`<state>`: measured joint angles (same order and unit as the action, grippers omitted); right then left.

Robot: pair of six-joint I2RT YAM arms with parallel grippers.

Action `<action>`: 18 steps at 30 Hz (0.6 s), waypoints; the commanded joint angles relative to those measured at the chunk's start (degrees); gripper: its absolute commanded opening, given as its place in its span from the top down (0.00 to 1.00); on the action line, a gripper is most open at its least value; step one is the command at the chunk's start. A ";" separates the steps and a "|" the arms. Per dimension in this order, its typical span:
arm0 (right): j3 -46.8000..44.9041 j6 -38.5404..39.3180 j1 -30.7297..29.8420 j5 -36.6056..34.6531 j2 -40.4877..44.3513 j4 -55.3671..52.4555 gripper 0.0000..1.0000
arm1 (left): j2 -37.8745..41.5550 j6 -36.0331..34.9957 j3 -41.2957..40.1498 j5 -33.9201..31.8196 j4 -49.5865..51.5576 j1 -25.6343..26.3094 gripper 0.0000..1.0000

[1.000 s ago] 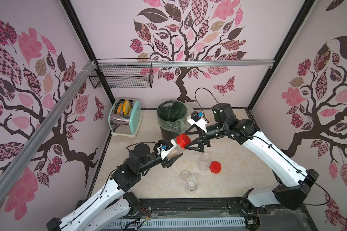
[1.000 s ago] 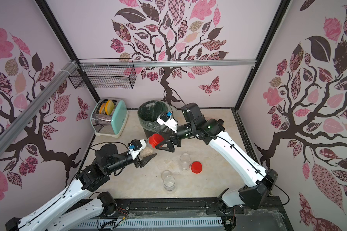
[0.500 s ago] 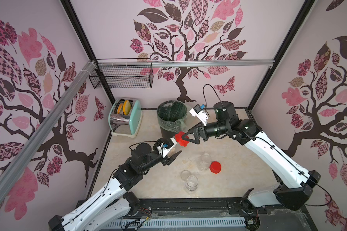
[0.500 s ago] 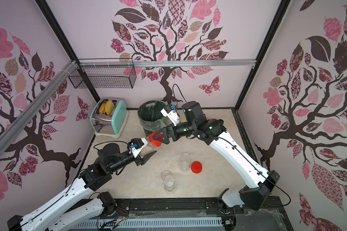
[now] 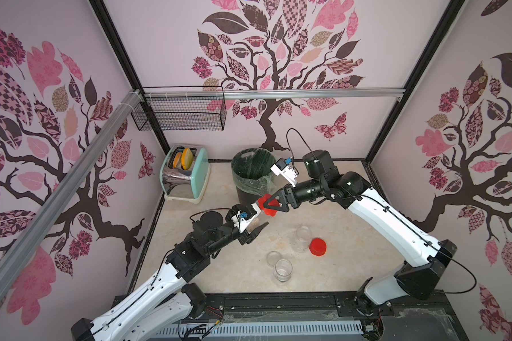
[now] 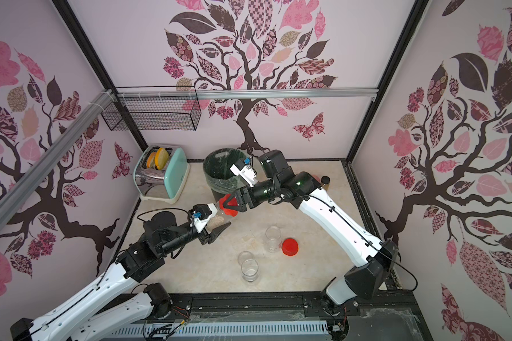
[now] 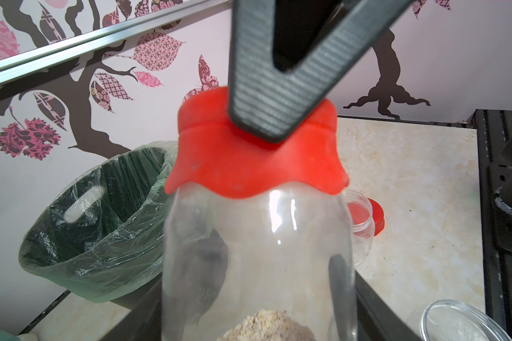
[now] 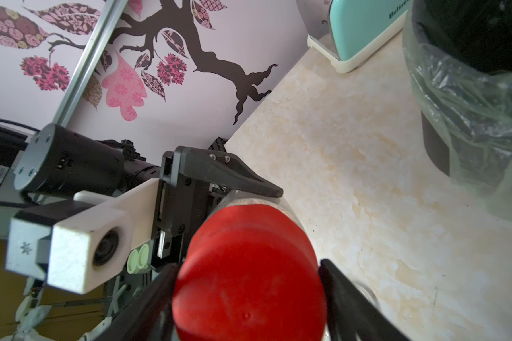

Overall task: Empty expired oatmeal from jars
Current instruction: Unscrew the lid from the jar.

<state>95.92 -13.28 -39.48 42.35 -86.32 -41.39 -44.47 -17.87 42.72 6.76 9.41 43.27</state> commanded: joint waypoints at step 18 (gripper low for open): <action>11.59 64.37 3.10 19.31 -1.84 -23.18 0.44 | 3.68 3.73 -0.80 3.66 -1.66 -0.11 0.69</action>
<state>101.16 32.73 -37.06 55.29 -87.48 -52.77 -42.17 -16.25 42.26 13.50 7.86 44.03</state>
